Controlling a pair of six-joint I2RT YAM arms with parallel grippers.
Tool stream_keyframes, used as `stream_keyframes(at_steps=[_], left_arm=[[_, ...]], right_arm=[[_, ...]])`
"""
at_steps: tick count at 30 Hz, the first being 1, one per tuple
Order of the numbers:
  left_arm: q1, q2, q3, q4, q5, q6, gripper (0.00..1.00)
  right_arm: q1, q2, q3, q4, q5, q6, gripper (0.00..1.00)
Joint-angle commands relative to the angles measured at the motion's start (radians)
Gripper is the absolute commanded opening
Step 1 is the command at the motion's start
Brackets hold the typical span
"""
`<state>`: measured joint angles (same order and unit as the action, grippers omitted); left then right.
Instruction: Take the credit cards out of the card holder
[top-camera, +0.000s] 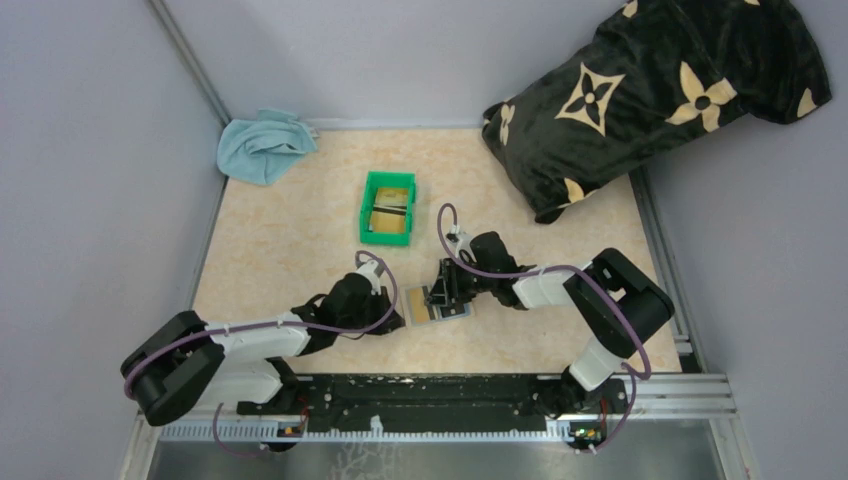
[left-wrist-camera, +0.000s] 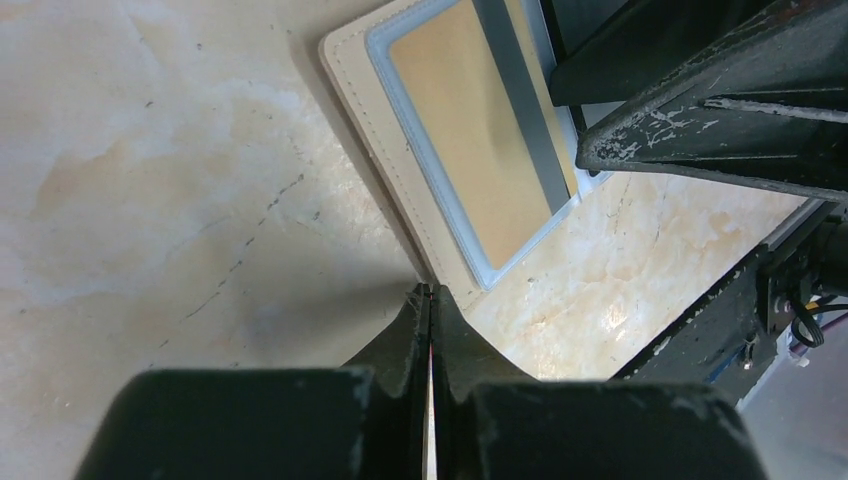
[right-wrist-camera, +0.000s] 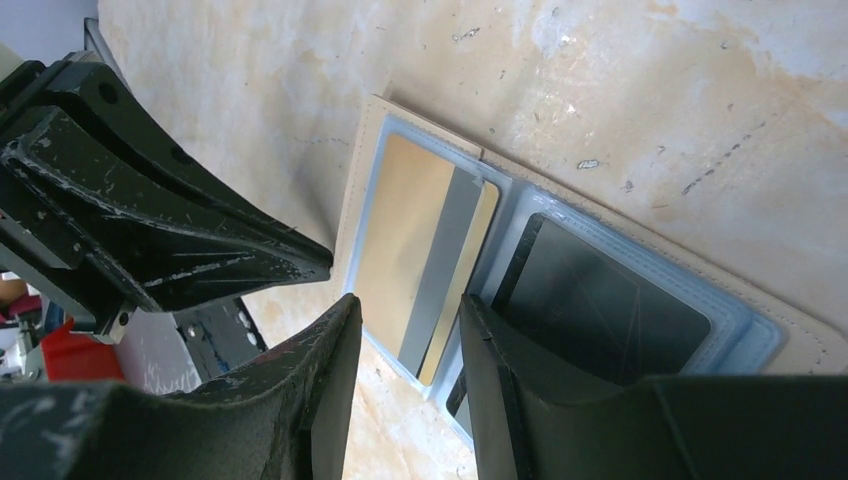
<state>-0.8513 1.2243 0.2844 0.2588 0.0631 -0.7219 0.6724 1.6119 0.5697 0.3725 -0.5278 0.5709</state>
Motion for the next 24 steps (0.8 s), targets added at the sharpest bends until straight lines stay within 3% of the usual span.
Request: stream_keyframes(at_steps=[1,8,18,24], left_arm=[[-0.005,-0.078,0.027,-0.068,-0.024,0.018,0.03],[-0.004,-0.156,0.073,-0.103,0.009,0.029,0.09],[-0.003,0.086,0.053,0.095,0.059,0.025,0.07],[-0.001,0.144,0.041,0.114,0.056,0.028,0.06]], right_arm=[[0.008,-0.007,-0.008,0.009,0.024,-0.019,0.42],[0.007,-0.01,-0.008,-0.001,0.033,-0.033,0.42],[0.007,-0.026,-0.007,-0.017,0.035,-0.033,0.42],[0.008,-0.045,-0.01,-0.043,0.052,-0.039,0.44]])
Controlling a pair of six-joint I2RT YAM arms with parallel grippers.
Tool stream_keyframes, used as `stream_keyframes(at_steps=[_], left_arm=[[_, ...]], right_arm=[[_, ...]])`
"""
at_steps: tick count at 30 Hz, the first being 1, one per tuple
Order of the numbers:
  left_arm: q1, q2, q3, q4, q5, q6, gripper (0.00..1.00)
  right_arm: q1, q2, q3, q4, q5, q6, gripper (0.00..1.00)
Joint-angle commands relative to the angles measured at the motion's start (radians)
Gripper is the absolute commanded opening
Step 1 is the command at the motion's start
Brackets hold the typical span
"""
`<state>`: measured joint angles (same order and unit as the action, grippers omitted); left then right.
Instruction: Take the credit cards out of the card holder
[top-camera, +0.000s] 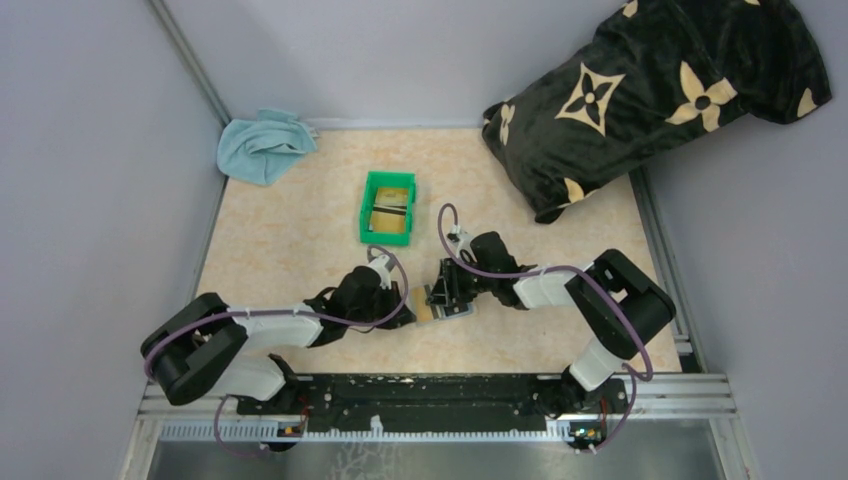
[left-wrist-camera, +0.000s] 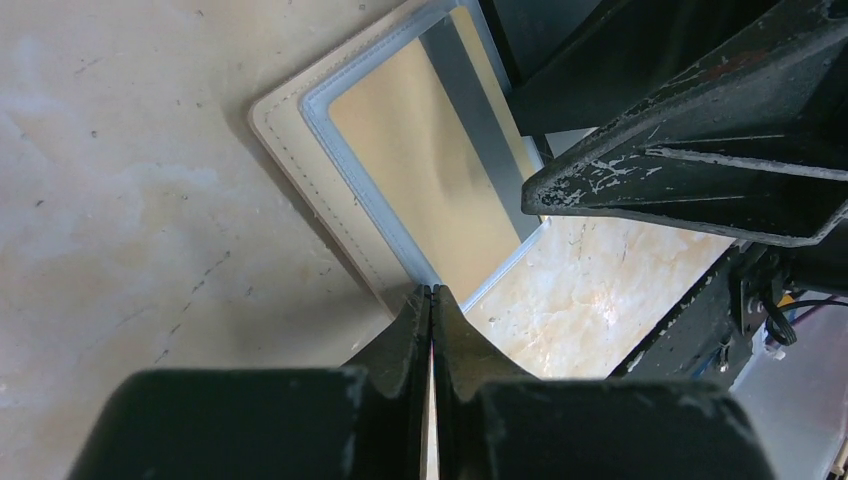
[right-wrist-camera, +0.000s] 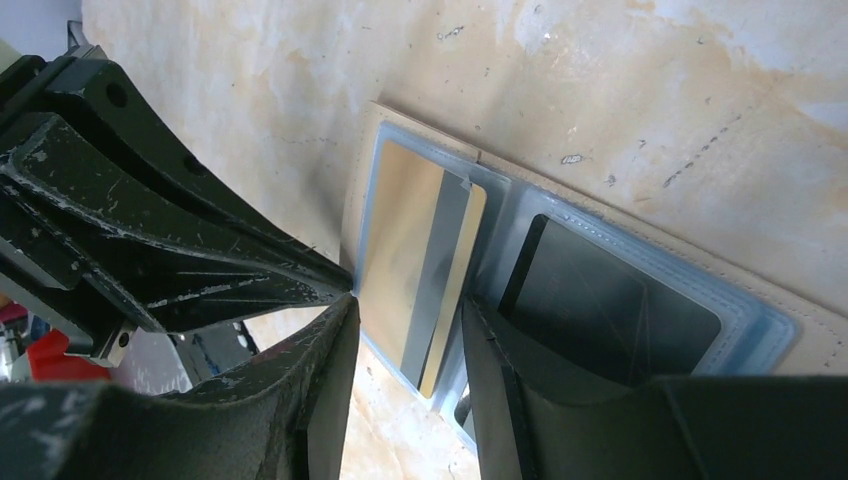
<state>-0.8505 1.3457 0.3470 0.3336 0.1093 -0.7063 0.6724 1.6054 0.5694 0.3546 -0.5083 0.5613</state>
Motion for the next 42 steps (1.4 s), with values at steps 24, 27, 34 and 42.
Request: stream_keyframes(at_steps=[24,27,34,42], left_arm=[[-0.001,0.146,-0.027,0.142,0.042,-0.008,0.05],[-0.001,0.135,-0.028,0.137,0.038,-0.009,0.05],[-0.001,0.099,-0.026,0.109,0.02,-0.002,0.05],[0.003,0.122,-0.019,0.103,0.009,-0.01,0.05]], right_arm=[[0.007,-0.005,-0.073,0.256,-0.17,0.097,0.37],[0.008,0.02,-0.067,0.263,-0.189,0.1,0.37],[0.015,0.062,-0.025,0.126,-0.14,0.014,0.37],[0.003,0.055,-0.022,0.135,-0.154,0.035,0.24]])
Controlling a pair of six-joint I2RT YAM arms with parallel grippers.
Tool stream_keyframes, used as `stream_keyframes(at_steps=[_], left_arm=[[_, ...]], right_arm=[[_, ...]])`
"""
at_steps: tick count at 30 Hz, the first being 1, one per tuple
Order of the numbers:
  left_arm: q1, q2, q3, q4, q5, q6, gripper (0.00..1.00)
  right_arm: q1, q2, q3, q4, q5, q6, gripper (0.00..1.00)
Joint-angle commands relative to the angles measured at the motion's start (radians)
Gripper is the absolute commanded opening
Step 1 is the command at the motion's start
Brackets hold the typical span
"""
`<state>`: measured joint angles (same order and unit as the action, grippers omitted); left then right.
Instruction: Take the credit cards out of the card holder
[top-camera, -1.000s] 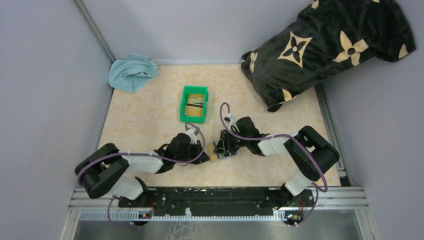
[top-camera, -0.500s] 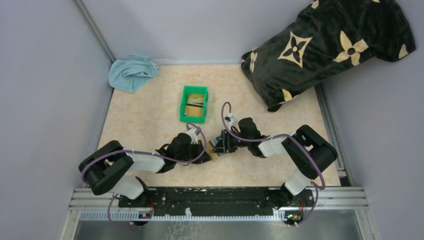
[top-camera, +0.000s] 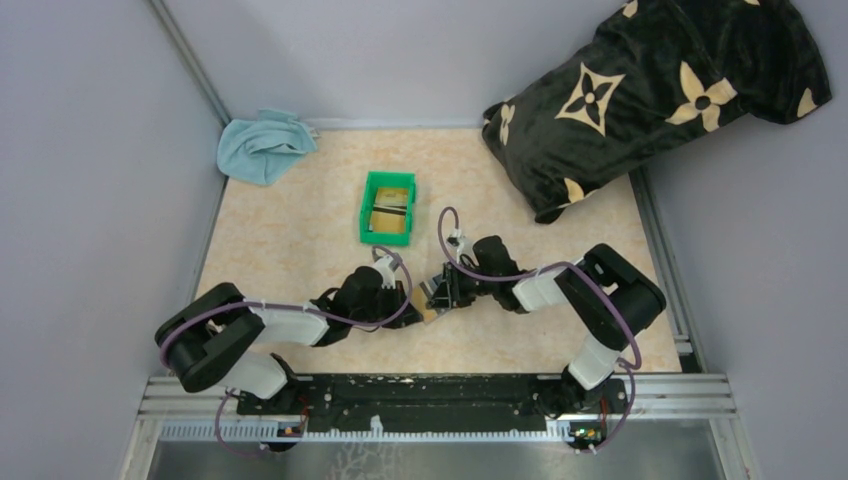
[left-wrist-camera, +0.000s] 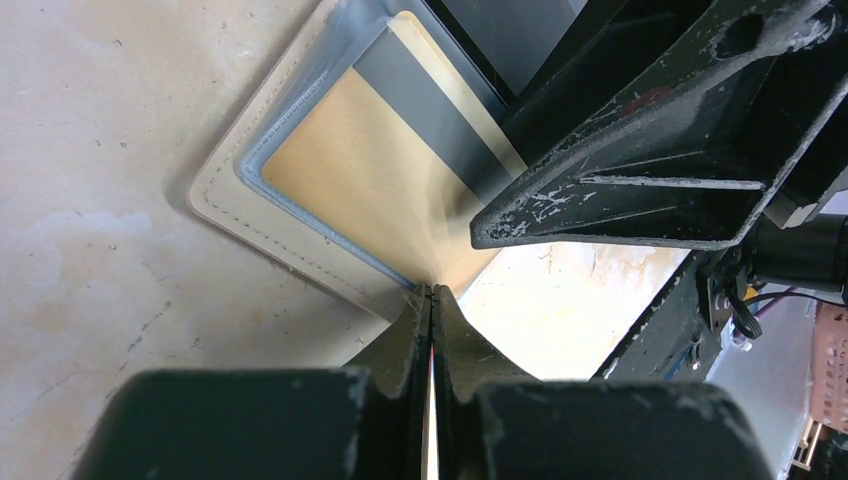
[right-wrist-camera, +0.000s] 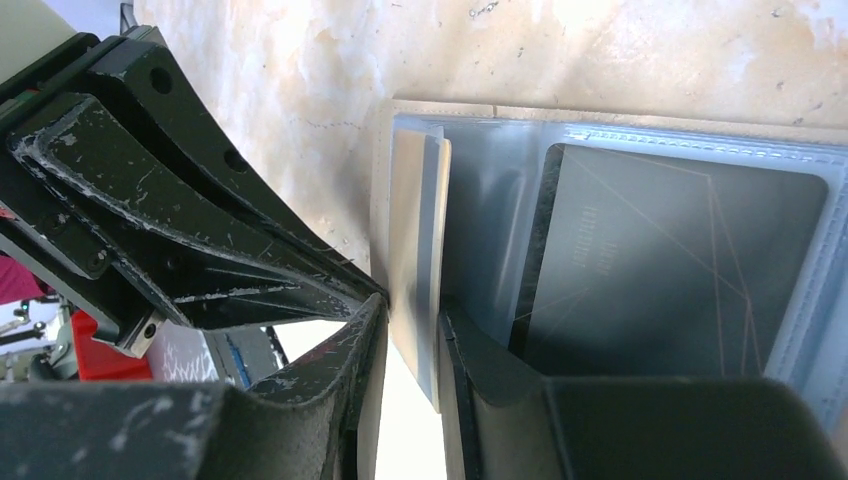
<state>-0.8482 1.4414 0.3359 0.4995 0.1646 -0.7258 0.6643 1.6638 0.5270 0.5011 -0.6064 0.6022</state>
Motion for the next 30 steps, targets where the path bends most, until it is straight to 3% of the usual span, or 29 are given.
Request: stream_keyframes(at_steps=[1,22,30], left_arm=[[0.002,0.027,-0.011,-0.058,-0.043,0.006,0.05],[0.01,0.04,-0.026,-0.048,-0.045,0.005,0.06],[0.014,0.038,-0.031,-0.046,-0.042,0.003,0.06]], right_arm=[[0.004,-0.004,0.02,-0.016,-0.059,-0.006,0.24],[-0.14,-0.105,-0.008,-0.101,-0.079,-0.07,0.2],[-0.16,-0.108,-0.015,-0.101,-0.071,-0.074,0.07]])
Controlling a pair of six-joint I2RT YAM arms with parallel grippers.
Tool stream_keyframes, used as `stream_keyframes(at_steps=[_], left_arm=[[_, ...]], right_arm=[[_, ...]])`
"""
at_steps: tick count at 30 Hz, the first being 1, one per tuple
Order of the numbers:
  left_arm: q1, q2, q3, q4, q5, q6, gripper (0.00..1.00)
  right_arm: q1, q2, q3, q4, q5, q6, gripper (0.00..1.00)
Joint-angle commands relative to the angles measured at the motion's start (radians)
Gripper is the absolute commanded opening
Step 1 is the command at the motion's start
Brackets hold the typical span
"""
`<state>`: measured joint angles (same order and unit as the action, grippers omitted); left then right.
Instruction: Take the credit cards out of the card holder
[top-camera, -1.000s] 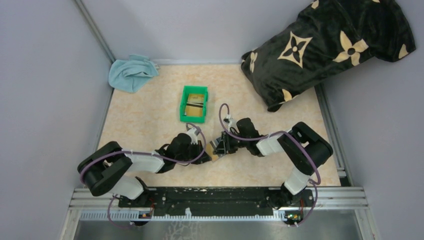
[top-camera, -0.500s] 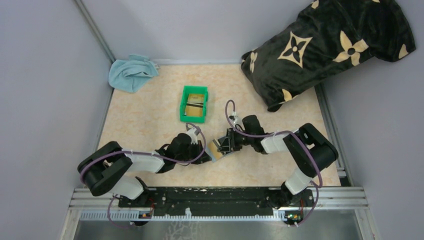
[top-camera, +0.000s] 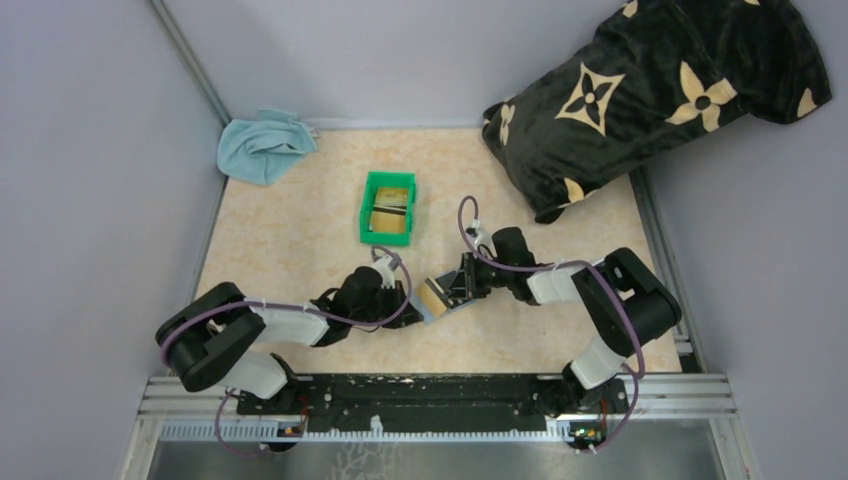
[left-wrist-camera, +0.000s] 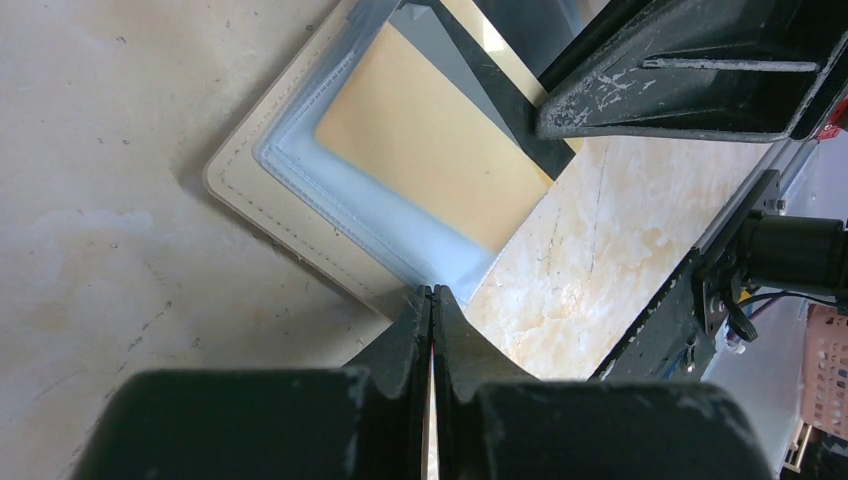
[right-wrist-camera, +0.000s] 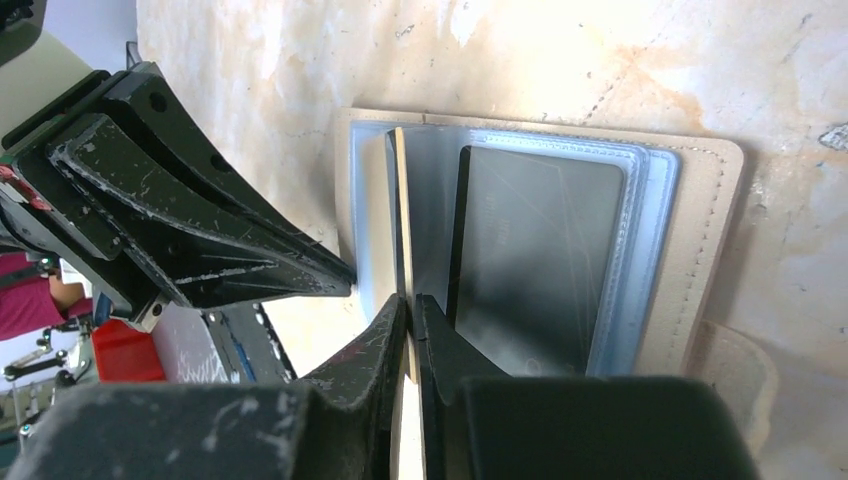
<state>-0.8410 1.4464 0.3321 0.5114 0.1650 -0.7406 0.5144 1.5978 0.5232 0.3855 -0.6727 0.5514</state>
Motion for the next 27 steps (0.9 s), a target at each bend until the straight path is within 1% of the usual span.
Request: stream_keyframes(at_steps=[1,2,5,10,15,18,22,27], left_arm=[[0.007,0.03,-0.028,-0.058,-0.042,0.018,0.06],[0.007,0.028,-0.028,-0.06,-0.042,0.018,0.06],[0.008,0.017,-0.028,-0.068,-0.045,0.019,0.06],[0.01,-0.023,-0.036,-0.084,-0.053,0.027,0.13],[0.012,-0.076,-0.032,-0.122,-0.055,0.04,0.22],[0.013,-0.108,-0.029,-0.145,-0.061,0.045,0.29],[0.013,-0.156,-0.022,-0.179,-0.062,0.056,0.41],[0.013,-0.27,-0.012,-0.229,-0.064,0.076,0.42]], right_arm=[[-0.013,-0.043,-0.011,0.014,-0.002,-0.023,0.03],[-0.015,-0.044,-0.011,0.013,-0.001,-0.022,0.0],[-0.021,-0.056,-0.014,0.008,0.012,-0.023,0.0],[-0.074,-0.11,-0.016,-0.021,0.03,-0.033,0.0],[-0.125,-0.183,0.019,-0.126,0.071,-0.084,0.0],[-0.126,-0.233,0.085,-0.221,0.128,-0.131,0.0],[-0.121,-0.277,0.2,-0.298,0.16,-0.165,0.0],[-0.083,-0.227,0.376,-0.382,0.207,-0.204,0.0]])
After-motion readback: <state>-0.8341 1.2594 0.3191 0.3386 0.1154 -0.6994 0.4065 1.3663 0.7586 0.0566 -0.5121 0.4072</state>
